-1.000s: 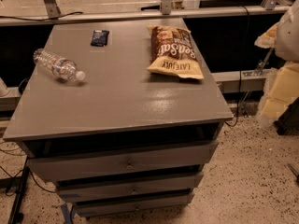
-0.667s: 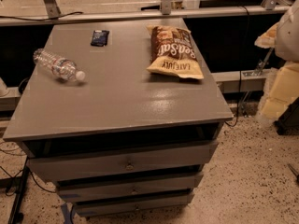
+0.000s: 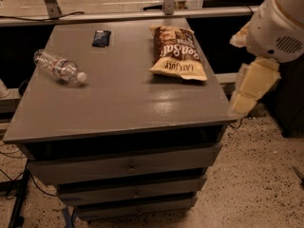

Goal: Pick water bottle

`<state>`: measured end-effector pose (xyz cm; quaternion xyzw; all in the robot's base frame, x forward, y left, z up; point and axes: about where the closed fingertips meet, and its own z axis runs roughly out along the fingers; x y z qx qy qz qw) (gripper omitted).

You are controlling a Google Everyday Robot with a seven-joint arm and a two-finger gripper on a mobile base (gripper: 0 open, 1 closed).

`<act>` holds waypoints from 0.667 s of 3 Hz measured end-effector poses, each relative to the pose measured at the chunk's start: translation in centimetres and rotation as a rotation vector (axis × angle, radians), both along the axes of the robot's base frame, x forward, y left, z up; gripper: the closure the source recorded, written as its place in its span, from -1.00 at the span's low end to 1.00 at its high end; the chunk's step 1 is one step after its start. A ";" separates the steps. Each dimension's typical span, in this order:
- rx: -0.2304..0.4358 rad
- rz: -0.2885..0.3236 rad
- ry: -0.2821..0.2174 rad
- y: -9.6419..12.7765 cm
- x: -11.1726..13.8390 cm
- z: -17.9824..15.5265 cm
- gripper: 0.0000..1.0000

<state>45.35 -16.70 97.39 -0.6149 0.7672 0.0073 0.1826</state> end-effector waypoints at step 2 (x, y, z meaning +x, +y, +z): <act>0.259 0.113 -0.002 13.7 3.9 2.0 -1.00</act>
Offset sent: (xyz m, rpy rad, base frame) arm 0.0575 0.2069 0.0362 0.4044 -0.0022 0.1699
